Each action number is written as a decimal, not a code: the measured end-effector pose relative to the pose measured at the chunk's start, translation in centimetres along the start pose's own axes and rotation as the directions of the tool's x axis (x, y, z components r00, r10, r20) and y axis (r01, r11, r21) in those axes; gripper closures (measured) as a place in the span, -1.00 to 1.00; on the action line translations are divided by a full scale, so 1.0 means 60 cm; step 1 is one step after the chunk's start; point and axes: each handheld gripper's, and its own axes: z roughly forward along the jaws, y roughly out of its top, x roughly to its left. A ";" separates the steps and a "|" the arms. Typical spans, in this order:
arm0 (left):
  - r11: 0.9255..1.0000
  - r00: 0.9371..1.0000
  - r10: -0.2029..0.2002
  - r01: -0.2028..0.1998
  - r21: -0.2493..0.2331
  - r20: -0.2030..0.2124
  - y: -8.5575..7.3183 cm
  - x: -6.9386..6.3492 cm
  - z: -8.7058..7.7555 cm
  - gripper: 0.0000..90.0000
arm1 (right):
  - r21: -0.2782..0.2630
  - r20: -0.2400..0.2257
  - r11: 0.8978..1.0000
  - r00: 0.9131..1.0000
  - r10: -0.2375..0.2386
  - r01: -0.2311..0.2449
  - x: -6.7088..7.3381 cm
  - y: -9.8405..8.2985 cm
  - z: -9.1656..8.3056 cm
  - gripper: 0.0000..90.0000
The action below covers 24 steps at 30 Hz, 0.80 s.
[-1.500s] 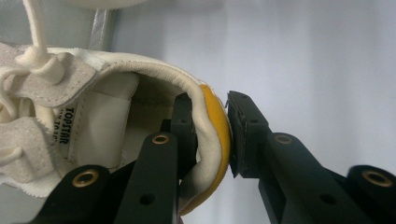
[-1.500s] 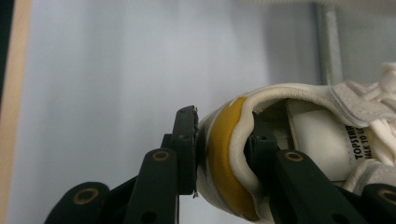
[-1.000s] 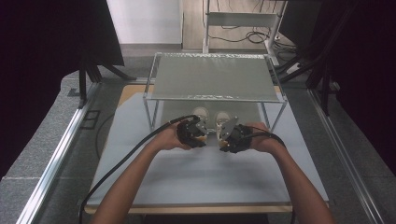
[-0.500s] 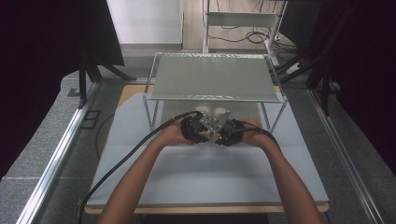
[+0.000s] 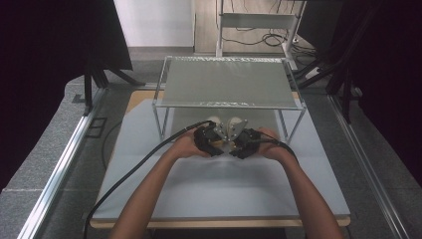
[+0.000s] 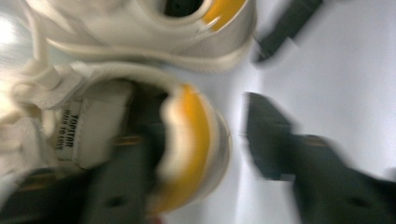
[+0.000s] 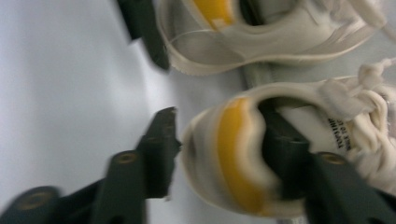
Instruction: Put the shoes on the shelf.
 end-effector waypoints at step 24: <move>0.991 0.957 -0.064 0.026 -0.135 -0.284 -0.018 -0.073 -0.057 -0.68 | -0.168 0.257 0.985 0.963 0.084 -0.041 0.062 -0.024 -0.071 -0.25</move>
